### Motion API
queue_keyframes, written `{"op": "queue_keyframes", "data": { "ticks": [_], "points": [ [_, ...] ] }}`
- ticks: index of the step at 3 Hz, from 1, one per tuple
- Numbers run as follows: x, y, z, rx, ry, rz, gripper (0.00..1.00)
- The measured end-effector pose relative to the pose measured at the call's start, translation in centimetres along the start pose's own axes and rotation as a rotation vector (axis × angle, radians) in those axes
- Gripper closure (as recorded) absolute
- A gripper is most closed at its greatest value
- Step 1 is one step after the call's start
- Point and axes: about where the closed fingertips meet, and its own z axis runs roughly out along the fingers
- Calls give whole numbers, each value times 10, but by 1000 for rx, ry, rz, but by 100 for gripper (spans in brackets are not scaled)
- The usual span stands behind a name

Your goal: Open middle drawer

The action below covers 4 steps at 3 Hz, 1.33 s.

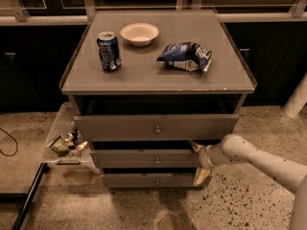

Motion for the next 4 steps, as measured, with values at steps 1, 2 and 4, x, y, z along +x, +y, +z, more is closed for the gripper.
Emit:
{"op": "queue_keyframes", "data": {
  "ticks": [1, 2, 4],
  "points": [
    [0, -1, 2, 1, -1, 1, 0],
    [7, -1, 8, 5, 7, 15, 0],
    [8, -2, 9, 6, 8, 17, 36]
  ]
}}
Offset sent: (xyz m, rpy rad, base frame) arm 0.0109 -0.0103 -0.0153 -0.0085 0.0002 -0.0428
